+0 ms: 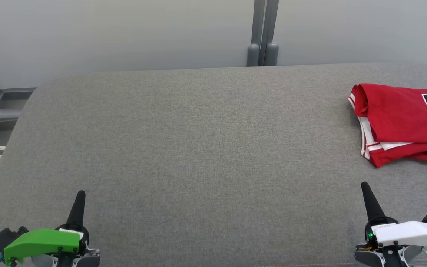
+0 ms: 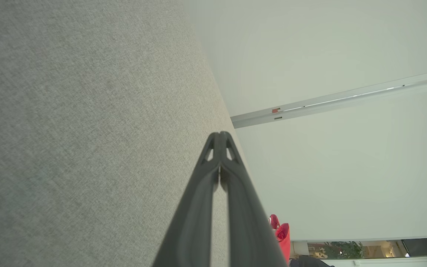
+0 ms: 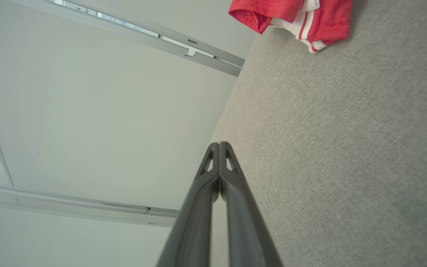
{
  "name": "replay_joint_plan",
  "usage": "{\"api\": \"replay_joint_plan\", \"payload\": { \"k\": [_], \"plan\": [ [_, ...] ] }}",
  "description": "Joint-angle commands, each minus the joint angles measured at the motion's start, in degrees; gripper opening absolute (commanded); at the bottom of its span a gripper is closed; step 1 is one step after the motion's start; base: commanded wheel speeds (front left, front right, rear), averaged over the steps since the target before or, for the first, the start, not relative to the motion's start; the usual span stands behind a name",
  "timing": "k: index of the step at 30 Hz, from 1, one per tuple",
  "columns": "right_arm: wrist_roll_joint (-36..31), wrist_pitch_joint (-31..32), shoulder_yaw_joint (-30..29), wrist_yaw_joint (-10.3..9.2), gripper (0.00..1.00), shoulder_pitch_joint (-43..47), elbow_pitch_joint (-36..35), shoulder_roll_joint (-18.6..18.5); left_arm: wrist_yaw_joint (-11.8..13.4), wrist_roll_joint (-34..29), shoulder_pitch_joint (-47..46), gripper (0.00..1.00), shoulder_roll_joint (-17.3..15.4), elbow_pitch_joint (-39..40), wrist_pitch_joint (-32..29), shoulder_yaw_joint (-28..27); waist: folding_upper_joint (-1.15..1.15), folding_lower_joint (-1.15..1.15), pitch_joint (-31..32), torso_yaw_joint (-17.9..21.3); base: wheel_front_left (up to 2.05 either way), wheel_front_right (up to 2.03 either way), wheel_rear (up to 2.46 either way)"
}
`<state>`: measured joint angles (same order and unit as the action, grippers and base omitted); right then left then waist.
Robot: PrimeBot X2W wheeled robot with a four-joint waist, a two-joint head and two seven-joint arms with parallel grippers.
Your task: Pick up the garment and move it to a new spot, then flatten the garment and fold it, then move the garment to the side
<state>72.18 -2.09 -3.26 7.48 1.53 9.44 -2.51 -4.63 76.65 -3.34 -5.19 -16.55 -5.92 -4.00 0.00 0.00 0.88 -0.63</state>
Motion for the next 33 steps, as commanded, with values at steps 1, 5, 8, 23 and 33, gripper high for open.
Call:
{"api": "replay_joint_plan", "payload": {
  "k": [1, 5, 8, 23, 33],
  "plan": [
    [1.2, 0.3, -0.1, 0.02, 0.00, -0.7, -0.8, -0.3, -0.5, 1.1, -1.6, 0.00, 0.0, 0.7, -0.2, -0.6, 0.00, 0.00, 0.0, 0.0, 0.00, 0.00, 0.00],
    [3.3, 0.5, -0.1, 0.02, 0.00, -0.7, -1.0, -0.4, -0.8, 2.5, -1.7, 0.00, 0.2, 0.8, -1.0, -1.0, 0.00, 0.00, -0.1, 0.1, 0.00, 0.00, 0.00],
    [4.8, 0.6, -0.1, 0.02, 0.00, -0.7, -1.2, -0.4, -1.0, 3.7, -1.8, 0.00, 0.4, 0.9, -1.4, -1.4, 0.00, 0.00, -0.1, 0.1, 0.00, 0.00, 0.00],
    [12.3, 1.5, -0.1, 0.02, 0.00, -0.7, -2.1, -0.5, -1.9, 9.0, -2.8, 0.00, 1.4, 1.6, -3.9, -3.2, 0.00, 0.00, -0.4, 0.3, 0.00, 0.00, 0.00],
    [16.6, 2.0, -0.1, 0.02, 0.00, -0.7, -2.6, -0.5, -2.5, 12.3, -3.3, 0.00, 1.8, 1.9, -5.3, -4.2, 0.00, 0.00, -0.6, 0.5, 0.00, 0.00, 0.00]
  ]
}}
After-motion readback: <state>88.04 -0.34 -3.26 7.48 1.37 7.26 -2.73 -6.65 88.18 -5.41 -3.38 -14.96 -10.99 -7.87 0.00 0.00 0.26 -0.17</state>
